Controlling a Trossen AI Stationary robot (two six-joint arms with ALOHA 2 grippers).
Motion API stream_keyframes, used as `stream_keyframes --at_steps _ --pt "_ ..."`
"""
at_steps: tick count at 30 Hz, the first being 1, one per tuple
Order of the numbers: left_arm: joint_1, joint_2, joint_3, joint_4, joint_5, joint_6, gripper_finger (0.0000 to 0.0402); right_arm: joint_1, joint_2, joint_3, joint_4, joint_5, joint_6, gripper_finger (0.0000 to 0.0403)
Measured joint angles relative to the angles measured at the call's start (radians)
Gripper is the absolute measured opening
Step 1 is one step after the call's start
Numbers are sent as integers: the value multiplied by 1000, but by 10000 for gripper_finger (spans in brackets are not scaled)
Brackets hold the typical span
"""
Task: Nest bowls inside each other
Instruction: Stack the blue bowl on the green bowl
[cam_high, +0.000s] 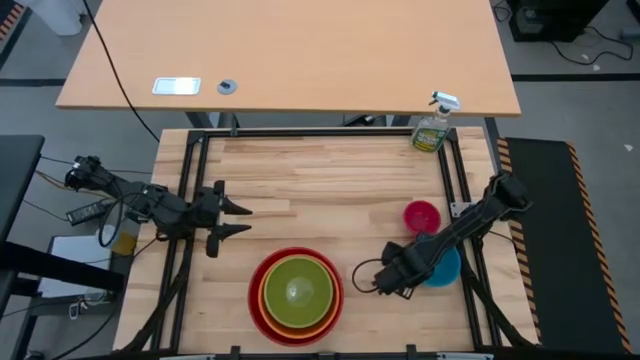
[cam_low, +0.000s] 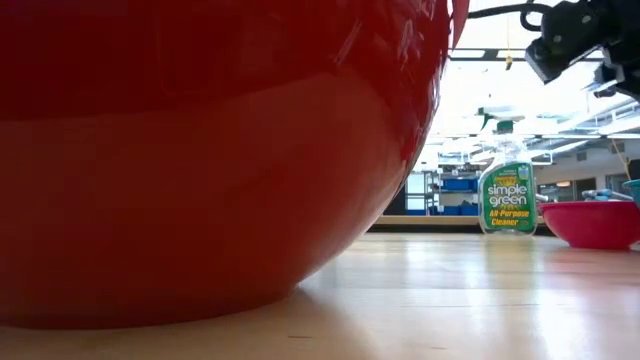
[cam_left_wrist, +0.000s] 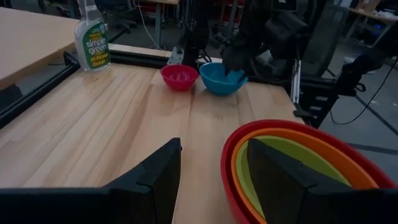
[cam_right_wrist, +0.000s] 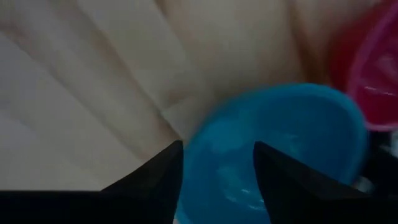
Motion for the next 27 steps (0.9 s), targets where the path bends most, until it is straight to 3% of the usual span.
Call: stream_keyframes --at_steps 8,14,20,27 --pt "0 0 0 5 0 1 188 -1 2 -3 -2 -10 141 247" --pt "0 0 0 5 0 1 188 -1 2 -114 90 -73 172 232" --pt "0 0 0 5 0 1 188 -1 3 -199 195 -114 163 158" --pt "0 -1 0 5 0 2 188 -1 3 -134 173 -103 101 27"
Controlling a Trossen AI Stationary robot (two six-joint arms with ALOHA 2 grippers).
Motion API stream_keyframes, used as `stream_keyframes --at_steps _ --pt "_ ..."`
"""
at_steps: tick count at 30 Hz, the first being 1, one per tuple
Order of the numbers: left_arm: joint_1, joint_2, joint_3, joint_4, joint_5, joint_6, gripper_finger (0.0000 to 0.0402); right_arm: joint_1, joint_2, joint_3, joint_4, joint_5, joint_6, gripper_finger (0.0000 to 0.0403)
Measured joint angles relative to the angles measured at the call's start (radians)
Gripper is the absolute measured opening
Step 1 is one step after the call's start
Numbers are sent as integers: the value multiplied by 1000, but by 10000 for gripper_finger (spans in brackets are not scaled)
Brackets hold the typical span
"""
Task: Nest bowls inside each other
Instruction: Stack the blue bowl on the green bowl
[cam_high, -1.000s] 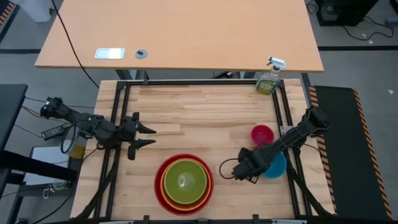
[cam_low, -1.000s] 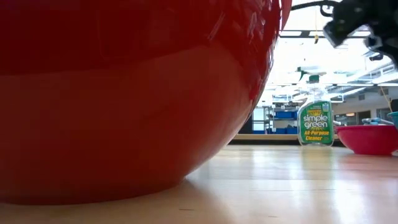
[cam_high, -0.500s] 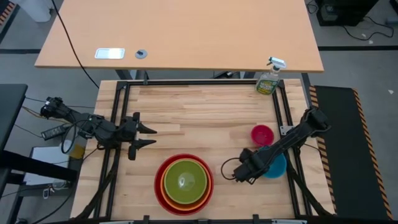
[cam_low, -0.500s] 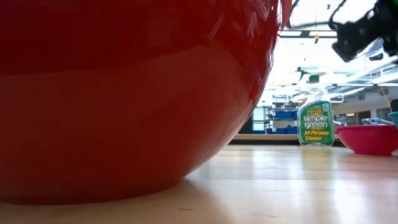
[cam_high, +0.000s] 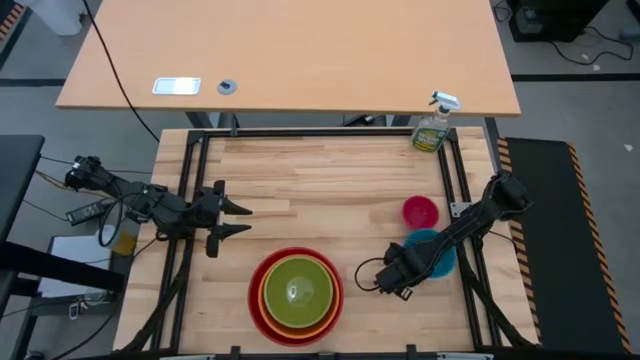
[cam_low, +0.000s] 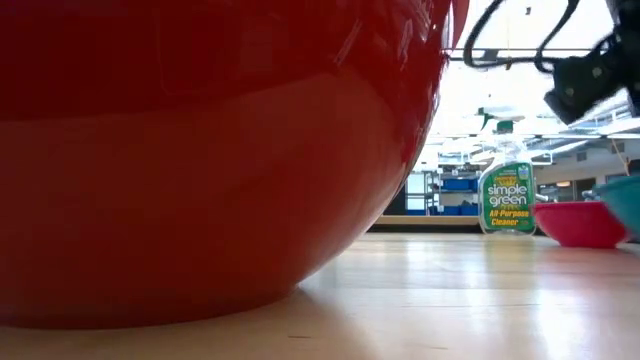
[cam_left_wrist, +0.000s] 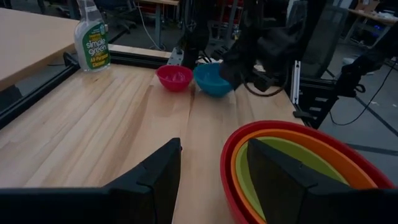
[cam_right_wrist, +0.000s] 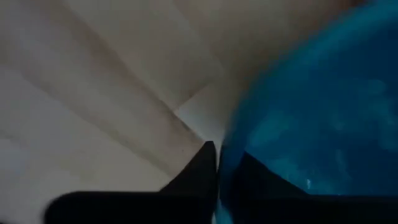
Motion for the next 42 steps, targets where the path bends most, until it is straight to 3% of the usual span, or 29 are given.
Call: stream_keyframes --at_steps 4,7,9,12,17,23,29,37,42 --pt "-2 1 0 -2 3 0 188 0 0 101 20 80 -51 24" --pt "-6 46 0 8 116 0 188 0 0 200 8 157 -73 36" --pt "-23 119 1 51 185 -2 188 0 0 263 -20 221 -96 34" --pt "-49 259 2 136 195 -7 188 -3 0 330 -74 301 -131 22" --pt "-51 487 150 75 193 -9 188 0 0 403 -101 395 -158 21" --pt "-52 739 319 -10 65 -10 188 33 0 440 -121 475 -186 30" --pt "-37 915 379 -39 -81 -19 188 46 0 441 -119 496 -217 25" --pt "-38 1015 386 -50 -114 -51 188 48 0 441 -115 500 -239 25" --pt "-50 1015 386 -54 -123 -51 188 48 0 441 -113 504 -240 25"
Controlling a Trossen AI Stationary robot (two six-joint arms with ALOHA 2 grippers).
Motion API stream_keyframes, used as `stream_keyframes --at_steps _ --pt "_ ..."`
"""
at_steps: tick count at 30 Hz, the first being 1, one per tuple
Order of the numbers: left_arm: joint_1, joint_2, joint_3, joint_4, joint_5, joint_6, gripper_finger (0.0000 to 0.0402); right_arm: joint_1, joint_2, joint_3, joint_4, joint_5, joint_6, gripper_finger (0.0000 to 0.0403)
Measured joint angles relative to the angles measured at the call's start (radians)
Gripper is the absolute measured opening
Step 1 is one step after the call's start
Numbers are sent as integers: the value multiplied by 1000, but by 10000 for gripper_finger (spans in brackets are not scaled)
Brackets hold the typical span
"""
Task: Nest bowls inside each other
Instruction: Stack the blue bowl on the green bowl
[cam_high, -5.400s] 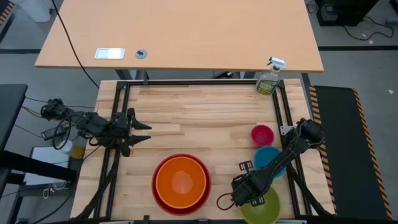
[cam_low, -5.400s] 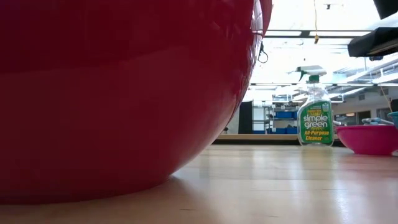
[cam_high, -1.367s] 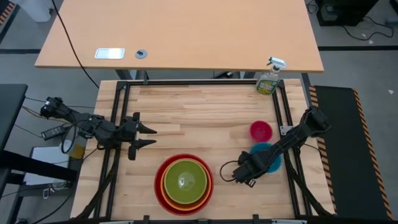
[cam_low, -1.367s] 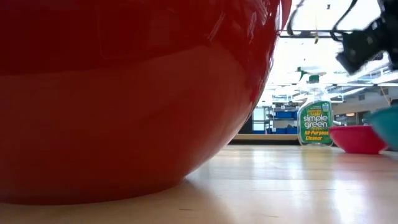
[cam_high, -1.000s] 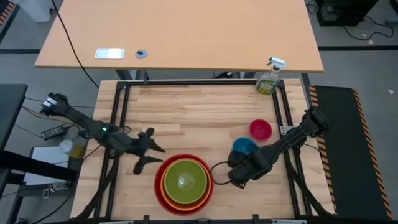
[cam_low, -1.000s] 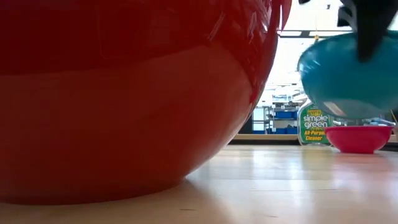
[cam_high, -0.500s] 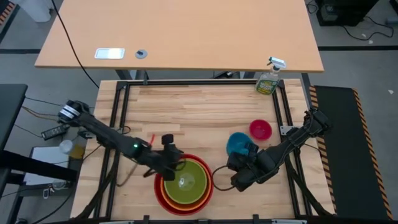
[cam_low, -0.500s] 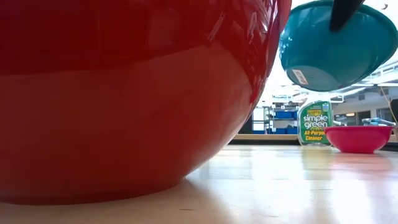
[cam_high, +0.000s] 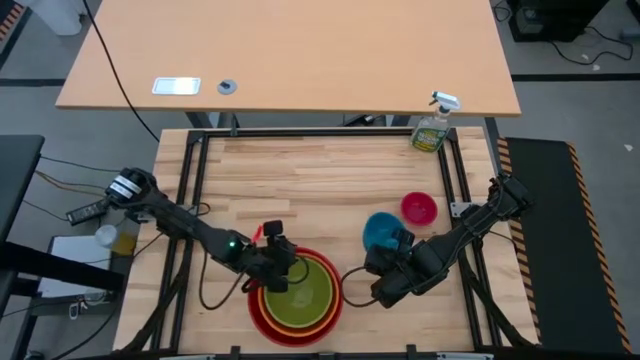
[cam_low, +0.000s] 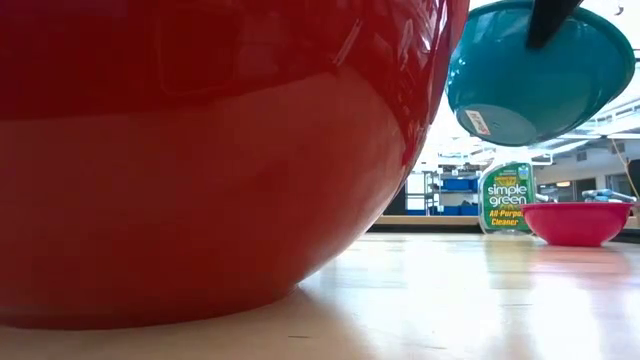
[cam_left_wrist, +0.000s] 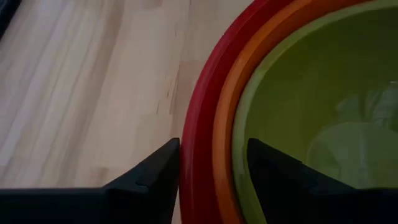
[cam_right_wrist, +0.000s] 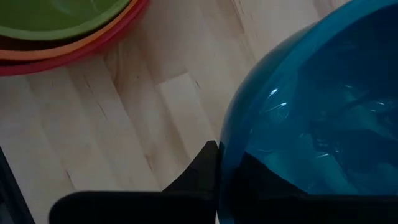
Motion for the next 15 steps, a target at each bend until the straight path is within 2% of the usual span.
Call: stream_keyframes --at_steps 8,15 --pt "-55 -100 0 -2 -42 59 188 0 0 0 41 11 -44 25" --pt "-143 -229 -7 -12 -171 150 188 -12 0 0 317 31 -270 25"
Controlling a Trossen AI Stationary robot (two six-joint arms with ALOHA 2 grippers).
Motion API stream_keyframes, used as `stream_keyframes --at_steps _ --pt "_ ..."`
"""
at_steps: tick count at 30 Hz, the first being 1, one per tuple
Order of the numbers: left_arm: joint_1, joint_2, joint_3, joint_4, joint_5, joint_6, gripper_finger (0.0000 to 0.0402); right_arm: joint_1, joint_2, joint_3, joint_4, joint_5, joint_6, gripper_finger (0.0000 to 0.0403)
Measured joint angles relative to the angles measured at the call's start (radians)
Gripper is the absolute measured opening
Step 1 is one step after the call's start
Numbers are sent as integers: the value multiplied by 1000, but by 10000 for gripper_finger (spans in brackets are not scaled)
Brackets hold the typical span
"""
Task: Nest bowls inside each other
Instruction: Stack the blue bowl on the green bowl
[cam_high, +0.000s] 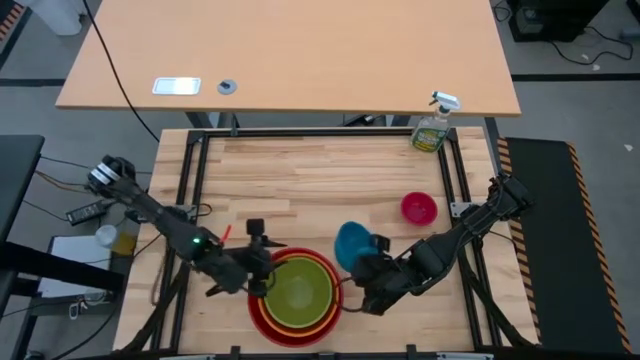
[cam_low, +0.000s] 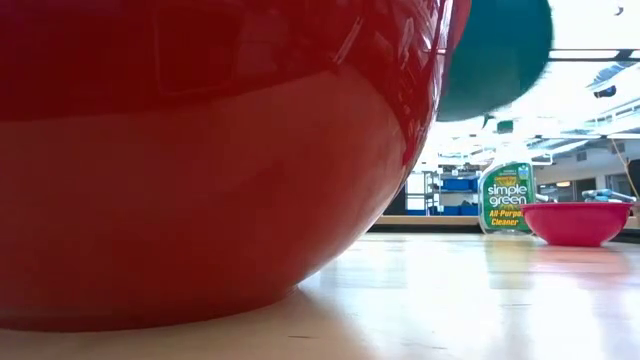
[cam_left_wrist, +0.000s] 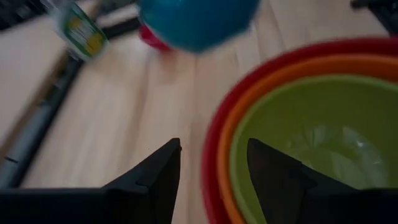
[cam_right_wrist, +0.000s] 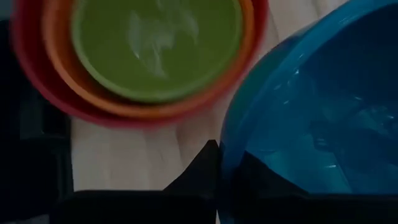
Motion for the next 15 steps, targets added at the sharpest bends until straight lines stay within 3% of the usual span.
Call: stream_keyframes --at_steps 5,9,13,15 --pt "-52 -114 -3 -31 -77 20 188 9 0 0 127 74 -191 25" --pt "-66 -176 -3 -29 -78 32 188 24 21 2 307 104 -406 25" --pt "-66 -209 -3 -26 -79 45 188 29 114 10 486 44 -604 25" --pt "-67 -214 -3 -25 -78 45 188 27 181 50 474 27 -671 25"
